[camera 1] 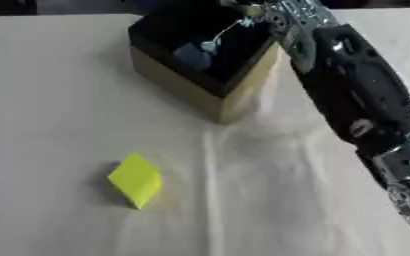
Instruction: Pick up objects on the table and place them in the box.
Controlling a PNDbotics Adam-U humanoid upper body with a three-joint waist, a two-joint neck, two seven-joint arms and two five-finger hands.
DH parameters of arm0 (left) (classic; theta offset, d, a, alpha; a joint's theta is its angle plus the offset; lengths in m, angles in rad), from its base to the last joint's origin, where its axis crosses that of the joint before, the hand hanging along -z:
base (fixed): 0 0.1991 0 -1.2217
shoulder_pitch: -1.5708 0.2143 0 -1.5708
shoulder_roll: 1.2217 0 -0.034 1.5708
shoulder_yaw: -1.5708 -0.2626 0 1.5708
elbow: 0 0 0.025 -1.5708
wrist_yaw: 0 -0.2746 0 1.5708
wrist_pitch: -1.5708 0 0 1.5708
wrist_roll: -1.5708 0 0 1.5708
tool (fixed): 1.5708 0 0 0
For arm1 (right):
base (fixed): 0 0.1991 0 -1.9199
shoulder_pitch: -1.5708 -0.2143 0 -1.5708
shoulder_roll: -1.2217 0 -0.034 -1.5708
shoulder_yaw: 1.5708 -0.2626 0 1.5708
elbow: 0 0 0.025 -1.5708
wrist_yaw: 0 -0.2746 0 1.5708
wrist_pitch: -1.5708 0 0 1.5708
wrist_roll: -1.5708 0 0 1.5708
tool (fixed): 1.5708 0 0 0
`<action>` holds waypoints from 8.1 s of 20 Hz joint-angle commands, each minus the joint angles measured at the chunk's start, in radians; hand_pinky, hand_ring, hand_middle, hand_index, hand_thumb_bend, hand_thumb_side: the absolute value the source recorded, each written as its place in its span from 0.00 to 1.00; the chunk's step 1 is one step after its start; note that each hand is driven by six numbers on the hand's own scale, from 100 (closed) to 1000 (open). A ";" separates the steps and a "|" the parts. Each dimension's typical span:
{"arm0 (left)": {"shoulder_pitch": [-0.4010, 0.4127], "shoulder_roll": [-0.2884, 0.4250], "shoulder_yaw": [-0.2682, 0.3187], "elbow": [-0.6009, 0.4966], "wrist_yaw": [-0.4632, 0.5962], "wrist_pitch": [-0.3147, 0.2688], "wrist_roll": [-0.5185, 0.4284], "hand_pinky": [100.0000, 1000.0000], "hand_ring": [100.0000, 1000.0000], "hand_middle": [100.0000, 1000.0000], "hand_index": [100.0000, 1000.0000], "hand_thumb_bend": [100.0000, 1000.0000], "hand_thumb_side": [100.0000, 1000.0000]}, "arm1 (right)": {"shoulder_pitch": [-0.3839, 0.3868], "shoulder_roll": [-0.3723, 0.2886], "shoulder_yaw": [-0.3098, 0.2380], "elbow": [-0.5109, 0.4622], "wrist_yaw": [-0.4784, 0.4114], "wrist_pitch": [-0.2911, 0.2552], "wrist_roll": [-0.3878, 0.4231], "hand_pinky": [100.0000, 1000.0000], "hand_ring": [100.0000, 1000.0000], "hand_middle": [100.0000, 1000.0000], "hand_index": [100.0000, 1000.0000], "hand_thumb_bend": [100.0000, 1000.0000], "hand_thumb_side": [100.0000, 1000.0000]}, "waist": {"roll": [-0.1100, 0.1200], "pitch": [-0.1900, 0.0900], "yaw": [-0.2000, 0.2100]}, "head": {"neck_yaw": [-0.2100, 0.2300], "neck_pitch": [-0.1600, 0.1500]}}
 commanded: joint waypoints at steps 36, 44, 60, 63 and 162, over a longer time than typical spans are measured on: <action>-0.349 0.564 -0.365 -0.016 -0.227 -0.048 -0.766 0.73 0.79 0.77 0.83 0.35 0.78 | 0.551 -0.480 -0.143 -1.097 -0.851 0.308 -0.252 0.81 0.86 0.72 0.80 0.00 0.51 | 0.043 -0.085 -0.105 | 0.047 0.066; -0.359 0.570 -0.425 -0.016 -0.327 -0.127 -0.878 0.77 0.82 0.80 0.86 0.49 0.68 | 0.624 -0.476 -0.177 -1.097 -0.895 0.242 -0.314 0.81 0.85 0.72 0.79 0.00 0.51 | 0.047 -0.078 -0.109 | 0.101 0.060; -0.436 0.473 -0.544 0.009 -0.426 -0.020 -1.004 0.76 0.83 0.81 0.85 0.39 0.47 | 0.676 -0.449 -0.194 -1.097 -0.940 0.205 -0.332 0.81 0.85 0.71 0.78 0.00 0.55 | 0.041 -0.068 -0.110 | 0.131 0.048; -0.461 0.439 -0.563 0.049 -0.438 -0.016 -1.026 0.76 0.83 0.82 0.85 0.28 0.40 | 0.683 -0.446 -0.196 -1.097 -0.940 0.206 -0.331 0.82 0.85 0.71 0.78 0.00 0.56 | 0.041 -0.063 -0.112 | 0.129 0.042; -0.815 0.149 -0.363 0.492 -0.480 0.076 -0.906 0.60 0.58 0.55 0.58 0.00 0.31 | 0.661 -0.362 -0.197 -1.097 -0.957 0.239 -0.283 0.82 0.86 0.71 0.78 0.00 0.63 | 0.080 -0.054 -0.163 | 0.199 -0.023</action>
